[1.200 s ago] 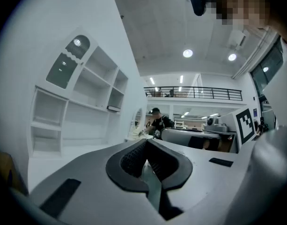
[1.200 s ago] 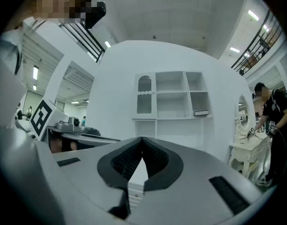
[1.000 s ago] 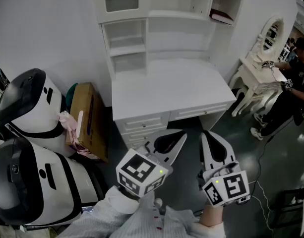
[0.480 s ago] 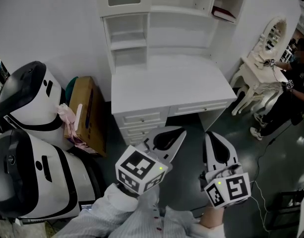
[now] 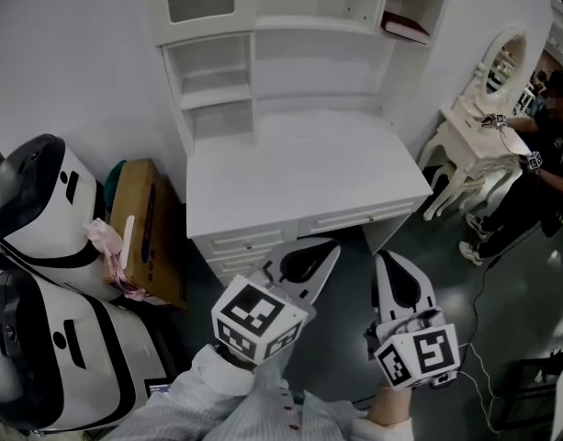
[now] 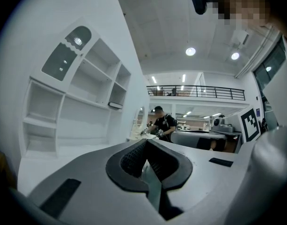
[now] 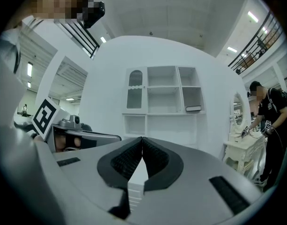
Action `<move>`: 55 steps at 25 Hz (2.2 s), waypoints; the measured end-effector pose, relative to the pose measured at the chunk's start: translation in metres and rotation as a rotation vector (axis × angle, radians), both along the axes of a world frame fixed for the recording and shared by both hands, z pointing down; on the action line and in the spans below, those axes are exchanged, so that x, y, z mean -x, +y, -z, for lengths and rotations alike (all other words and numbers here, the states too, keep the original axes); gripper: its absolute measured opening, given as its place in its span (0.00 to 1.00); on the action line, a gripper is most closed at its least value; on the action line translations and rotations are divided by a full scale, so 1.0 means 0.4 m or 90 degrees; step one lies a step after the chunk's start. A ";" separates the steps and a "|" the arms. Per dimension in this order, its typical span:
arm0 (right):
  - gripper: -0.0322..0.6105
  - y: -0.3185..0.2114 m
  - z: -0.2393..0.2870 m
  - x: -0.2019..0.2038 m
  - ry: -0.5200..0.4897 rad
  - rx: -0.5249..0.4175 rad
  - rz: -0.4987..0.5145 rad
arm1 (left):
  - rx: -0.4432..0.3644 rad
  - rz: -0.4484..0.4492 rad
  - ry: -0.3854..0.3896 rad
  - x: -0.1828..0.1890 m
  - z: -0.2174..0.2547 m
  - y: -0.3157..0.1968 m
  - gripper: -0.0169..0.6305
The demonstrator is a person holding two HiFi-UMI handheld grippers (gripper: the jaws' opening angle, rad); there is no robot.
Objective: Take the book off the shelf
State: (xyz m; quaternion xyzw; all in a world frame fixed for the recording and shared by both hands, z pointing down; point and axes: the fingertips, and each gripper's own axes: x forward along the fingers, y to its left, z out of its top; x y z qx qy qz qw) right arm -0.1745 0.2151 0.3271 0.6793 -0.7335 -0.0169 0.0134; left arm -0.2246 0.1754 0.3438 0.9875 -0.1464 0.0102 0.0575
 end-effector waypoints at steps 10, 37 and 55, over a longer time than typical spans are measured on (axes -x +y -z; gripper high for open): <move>0.07 -0.303 0.054 -0.206 0.009 -0.014 -0.033 | -0.020 -0.028 -0.005 -0.211 0.043 -0.306 0.04; 0.07 -0.807 0.048 -0.697 0.003 -0.018 -0.003 | -0.038 0.013 -0.009 -0.674 0.043 -0.790 0.04; 0.07 -1.063 0.120 -1.149 0.029 -0.021 0.157 | -0.051 0.173 -0.002 -1.111 0.123 -1.013 0.04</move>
